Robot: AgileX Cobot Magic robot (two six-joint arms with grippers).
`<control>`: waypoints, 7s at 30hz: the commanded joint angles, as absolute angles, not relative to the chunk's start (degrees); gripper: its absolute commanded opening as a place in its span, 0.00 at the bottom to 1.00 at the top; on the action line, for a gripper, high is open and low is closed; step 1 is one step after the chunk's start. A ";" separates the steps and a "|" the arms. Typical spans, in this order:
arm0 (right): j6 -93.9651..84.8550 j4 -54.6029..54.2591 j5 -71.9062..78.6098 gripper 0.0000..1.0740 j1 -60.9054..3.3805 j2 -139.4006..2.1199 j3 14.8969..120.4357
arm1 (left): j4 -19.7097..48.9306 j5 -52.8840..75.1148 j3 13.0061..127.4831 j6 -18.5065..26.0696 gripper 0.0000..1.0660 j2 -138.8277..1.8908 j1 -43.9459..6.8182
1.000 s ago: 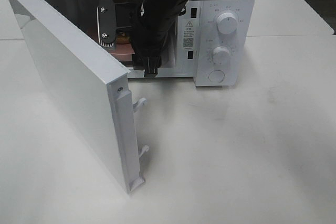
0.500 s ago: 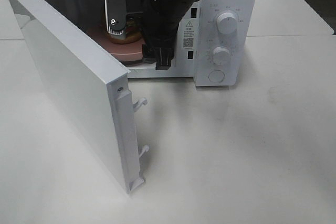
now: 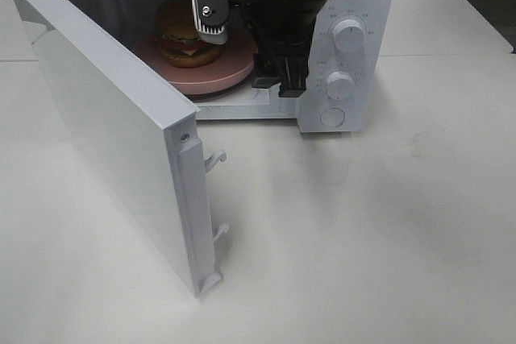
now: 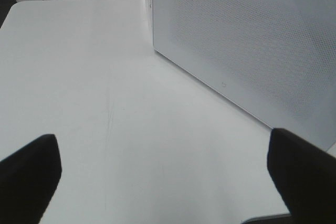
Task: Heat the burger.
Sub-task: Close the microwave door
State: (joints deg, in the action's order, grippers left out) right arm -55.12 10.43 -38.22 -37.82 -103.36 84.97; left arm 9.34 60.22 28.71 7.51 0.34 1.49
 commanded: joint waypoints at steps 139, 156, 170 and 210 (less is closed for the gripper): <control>7.16 4.76 -59.42 0.68 -8.31 1.83 29.39 | 10.08 59.42 28.48 7.51 0.94 0.92 1.26; 7.16 4.76 -59.42 0.68 -8.31 1.83 29.39 | 9.97 59.30 28.59 7.22 0.91 0.00 1.26; 7.16 4.76 -59.42 0.68 -8.31 1.83 29.39 | 9.91 54.32 32.26 5.27 0.42 -17.99 1.26; 7.16 4.76 -59.42 0.68 -8.31 1.83 29.39 | 49.62 -6.36 23.78 49.79 0.00 -62.28 -8.19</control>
State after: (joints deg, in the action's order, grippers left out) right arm 7.62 4.70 -59.87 -8.59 0.34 29.56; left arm 48.53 -4.35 23.95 49.22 -62.28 -7.62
